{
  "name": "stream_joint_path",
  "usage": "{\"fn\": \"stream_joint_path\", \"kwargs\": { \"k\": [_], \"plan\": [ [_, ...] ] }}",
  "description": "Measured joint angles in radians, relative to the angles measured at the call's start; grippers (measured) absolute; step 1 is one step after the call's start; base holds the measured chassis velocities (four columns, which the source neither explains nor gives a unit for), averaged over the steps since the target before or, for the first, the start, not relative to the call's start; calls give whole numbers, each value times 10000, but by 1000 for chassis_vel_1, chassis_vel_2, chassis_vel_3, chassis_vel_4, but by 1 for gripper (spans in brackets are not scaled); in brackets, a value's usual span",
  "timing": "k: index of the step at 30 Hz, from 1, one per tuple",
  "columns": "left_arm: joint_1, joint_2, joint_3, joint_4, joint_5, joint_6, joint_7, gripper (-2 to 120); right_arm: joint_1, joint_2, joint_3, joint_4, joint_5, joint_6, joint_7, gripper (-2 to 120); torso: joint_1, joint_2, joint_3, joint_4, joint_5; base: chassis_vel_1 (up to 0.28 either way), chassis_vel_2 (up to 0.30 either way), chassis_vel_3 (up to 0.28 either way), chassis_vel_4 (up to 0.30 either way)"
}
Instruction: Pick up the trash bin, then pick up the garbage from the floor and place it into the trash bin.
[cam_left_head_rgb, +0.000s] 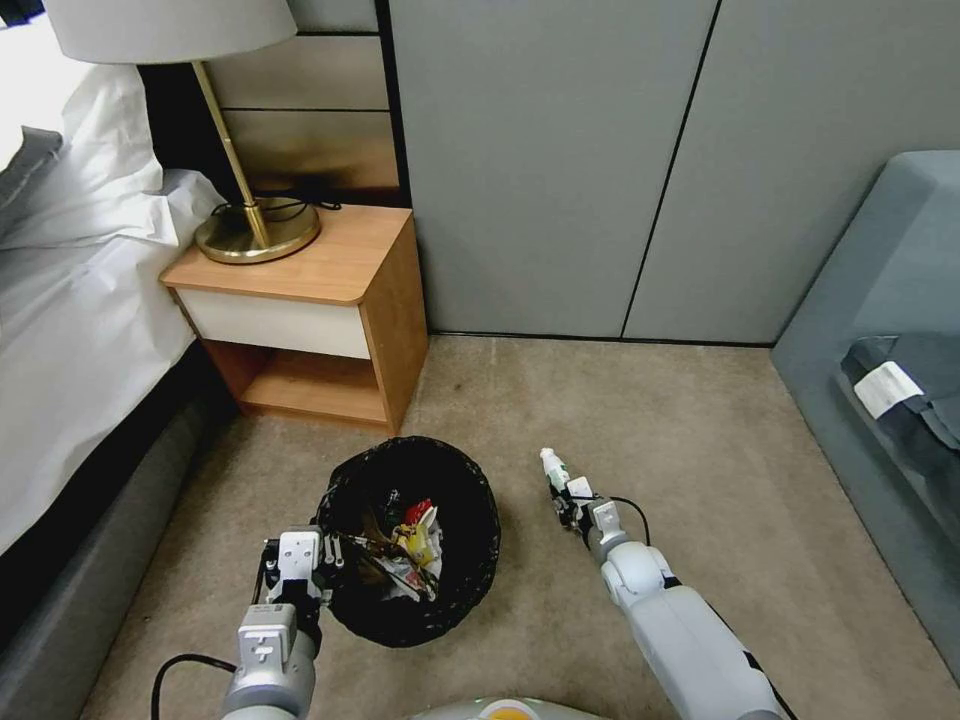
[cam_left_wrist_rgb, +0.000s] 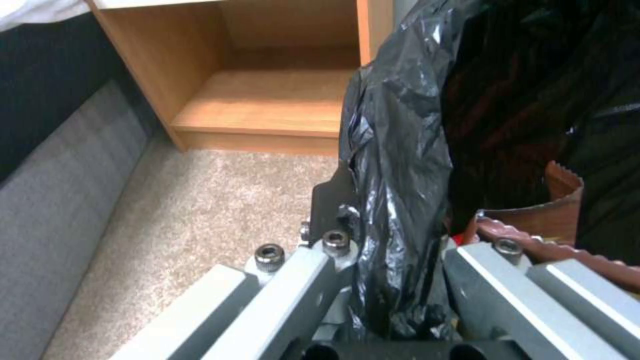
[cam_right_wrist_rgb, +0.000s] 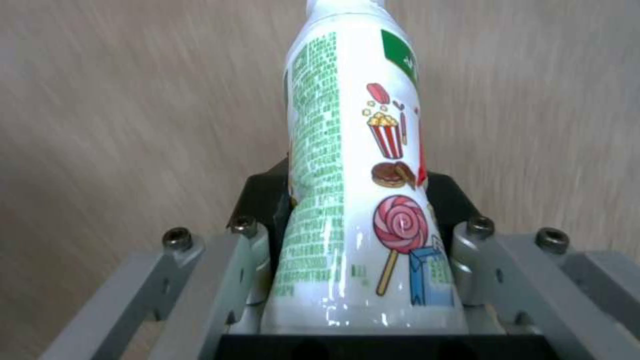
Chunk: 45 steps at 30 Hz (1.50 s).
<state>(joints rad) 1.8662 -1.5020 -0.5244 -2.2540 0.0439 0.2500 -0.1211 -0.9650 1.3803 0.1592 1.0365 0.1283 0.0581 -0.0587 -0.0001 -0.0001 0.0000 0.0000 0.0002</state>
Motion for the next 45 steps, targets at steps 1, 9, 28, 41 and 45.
{"fn": "stream_joint_path", "kwargs": {
  "k": [1,9,28,41,45],
  "plan": [
    [0,0,0,0,0,0,0,1,0,0,0,0,0,0,0,32,0,0,0,0,0,0,0,0,0],
    [-24,22,50,51,5,27,0,1,-1509,-533,-137,4926,1285,1414,-1203,30,0,1,0,-1,-5,0,0,0,0],
    [-89,-18,82,103,-39,88,-11,1,-3930,-1380,-2121,7518,1090,2604,-4110,30,0,1,-1,2,-2,0,0,0,0],
    [-132,-60,137,105,-5,91,-5,1,-3658,-1315,-2115,6982,1064,2414,-3941,42,0,1,-1,1,-2,0,0,0,0],
    [-117,-64,140,106,-2,92,1,1,-3596,-1286,-2084,6973,1106,2389,-3938,57,0,1,-1,1,-2,0,0,0,0]
  ]
}}
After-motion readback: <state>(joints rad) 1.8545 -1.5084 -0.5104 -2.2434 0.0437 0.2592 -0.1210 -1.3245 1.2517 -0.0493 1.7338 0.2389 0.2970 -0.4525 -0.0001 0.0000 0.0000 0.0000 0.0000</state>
